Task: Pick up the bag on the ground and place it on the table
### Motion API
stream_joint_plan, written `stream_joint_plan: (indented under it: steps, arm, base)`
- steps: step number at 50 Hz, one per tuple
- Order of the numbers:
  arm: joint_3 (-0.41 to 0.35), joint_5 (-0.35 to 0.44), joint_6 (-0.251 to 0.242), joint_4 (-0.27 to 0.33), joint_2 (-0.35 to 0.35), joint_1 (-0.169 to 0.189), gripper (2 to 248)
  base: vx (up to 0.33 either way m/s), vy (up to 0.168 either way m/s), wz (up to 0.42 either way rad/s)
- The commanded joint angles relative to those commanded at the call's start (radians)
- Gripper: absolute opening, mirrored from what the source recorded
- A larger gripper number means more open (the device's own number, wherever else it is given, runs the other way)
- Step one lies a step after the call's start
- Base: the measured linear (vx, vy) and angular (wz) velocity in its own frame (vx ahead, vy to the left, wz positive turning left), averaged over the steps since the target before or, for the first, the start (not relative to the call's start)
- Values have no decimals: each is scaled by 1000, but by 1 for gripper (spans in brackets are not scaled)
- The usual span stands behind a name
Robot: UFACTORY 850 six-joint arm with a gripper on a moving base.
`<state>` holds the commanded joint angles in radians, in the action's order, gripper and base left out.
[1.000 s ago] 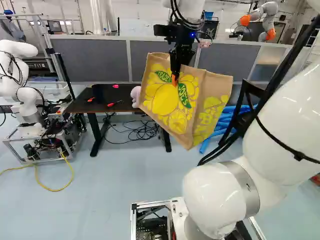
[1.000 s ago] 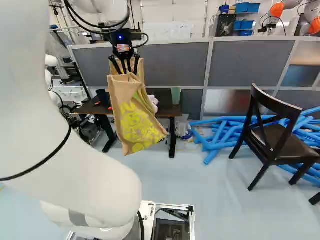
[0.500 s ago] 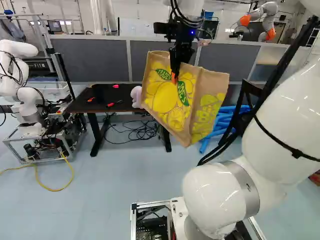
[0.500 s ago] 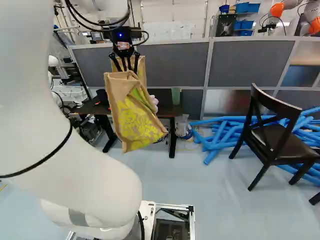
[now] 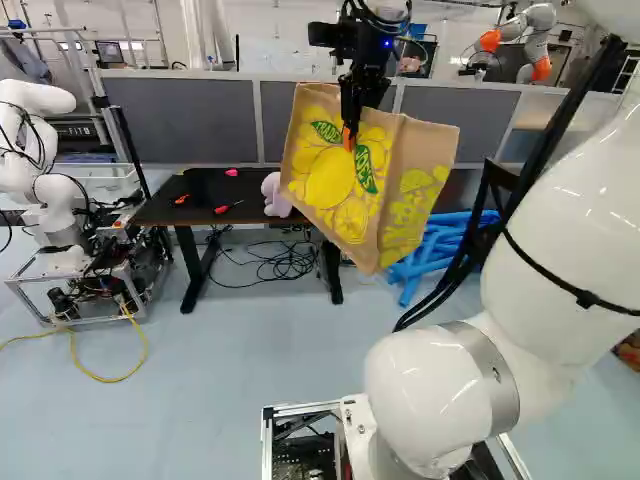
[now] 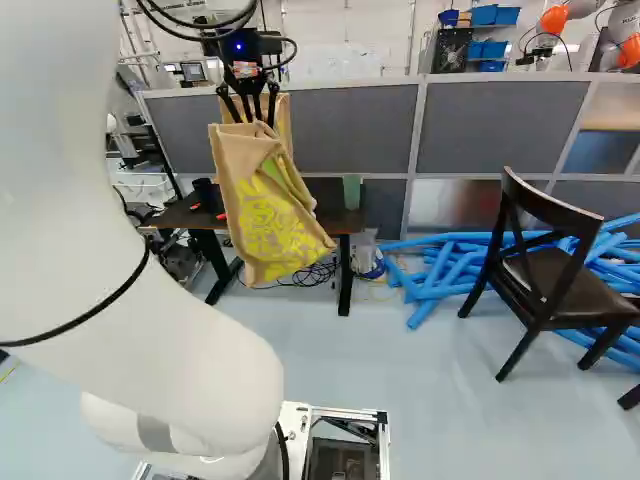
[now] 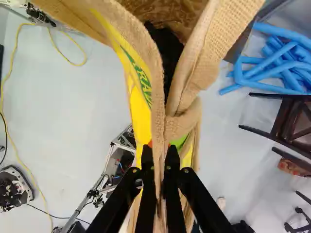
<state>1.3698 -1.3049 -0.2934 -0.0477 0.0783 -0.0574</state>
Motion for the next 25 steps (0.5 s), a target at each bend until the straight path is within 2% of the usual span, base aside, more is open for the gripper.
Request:
stream_joint_plan:
  steps: [25]
  arm:
    - [114, -99, 0, 0, -36, 4, 22]
  base:
    - [0, 0, 0]
